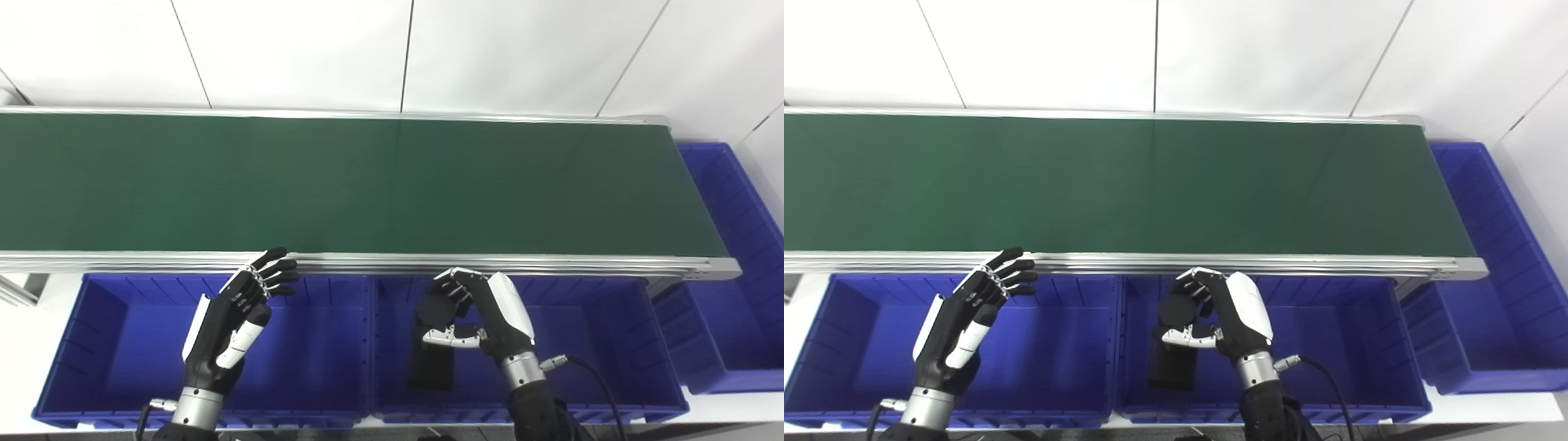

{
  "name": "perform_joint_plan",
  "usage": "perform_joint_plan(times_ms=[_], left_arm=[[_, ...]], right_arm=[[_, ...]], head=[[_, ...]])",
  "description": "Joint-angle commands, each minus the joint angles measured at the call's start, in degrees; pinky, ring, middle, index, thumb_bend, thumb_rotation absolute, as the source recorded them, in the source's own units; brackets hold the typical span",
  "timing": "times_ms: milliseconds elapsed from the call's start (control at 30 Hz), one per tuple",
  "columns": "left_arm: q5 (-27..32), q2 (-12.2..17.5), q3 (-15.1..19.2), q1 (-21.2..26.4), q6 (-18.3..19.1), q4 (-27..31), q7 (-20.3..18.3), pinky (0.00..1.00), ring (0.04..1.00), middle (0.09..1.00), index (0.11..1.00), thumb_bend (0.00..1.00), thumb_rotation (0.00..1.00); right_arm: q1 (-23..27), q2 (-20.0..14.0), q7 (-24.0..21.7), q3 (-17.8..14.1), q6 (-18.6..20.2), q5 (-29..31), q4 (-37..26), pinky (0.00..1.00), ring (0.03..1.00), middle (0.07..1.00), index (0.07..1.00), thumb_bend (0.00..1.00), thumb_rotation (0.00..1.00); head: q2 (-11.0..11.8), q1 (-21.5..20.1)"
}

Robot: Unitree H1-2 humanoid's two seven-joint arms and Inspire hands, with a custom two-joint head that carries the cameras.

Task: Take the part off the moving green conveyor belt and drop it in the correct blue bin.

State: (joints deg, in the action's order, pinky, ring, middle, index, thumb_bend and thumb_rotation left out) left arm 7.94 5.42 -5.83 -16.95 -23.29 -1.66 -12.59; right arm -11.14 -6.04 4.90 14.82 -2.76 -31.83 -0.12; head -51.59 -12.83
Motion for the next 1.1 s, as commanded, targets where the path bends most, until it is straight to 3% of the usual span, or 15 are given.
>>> perform_joint_plan(times_ms=[0,133,433,900,1067], left_arm=[[0.37,-0.06,-0.23,0.58,-0.9,1.05,-0.51,0.66,0.725,0.768,0.815,0.71,0.73],[0.46,-0.1,-0.25,0.39,-0.57,1.31,-0.44,0.67,0.727,0.766,0.814,0.72,0.72],[0.34,-0.3,-0.35,0.37,-0.53,1.53,-0.31,0.67,0.726,0.765,0.812,0.71,0.72],[-0.6,-0.74,-0.54,0.13,-1.11,1.07,0.11,0.66,0.721,0.764,0.811,0.71,0.73],[-0.94,-0.84,-0.65,-0.33,-1.18,1.19,0.18,0.66,0.72,0.766,0.815,0.72,0.73]], right_arm=[[0.45,-0.05,0.21,0.28,-1.85,0.28,-2.74,0.48,0.569,0.575,0.502,0.52,0.07],[0.34,-0.95,-2.64,1.39,1.4,-1.45,-4.53,0.6,0.693,0.751,0.769,0.82,0.34],[-0.07,-0.85,-4.91,1.25,2.69,-1.27,-6.53,0.75,0.839,0.892,0.949,0.99,0.58],[-1.19,-0.39,-4.86,0.97,2.12,0.03,-7.72,0.75,0.834,0.881,0.948,0.99,0.59],[-3.33,1.24,-4.33,2.17,-0.93,3.04,-10.54,0.69,0.782,0.837,0.906,0.81,0.64]], head=[[0.06,0.07],[0.18,-0.02],[0.16,0.1],[1.43,1.22],[2.06,2.1]])
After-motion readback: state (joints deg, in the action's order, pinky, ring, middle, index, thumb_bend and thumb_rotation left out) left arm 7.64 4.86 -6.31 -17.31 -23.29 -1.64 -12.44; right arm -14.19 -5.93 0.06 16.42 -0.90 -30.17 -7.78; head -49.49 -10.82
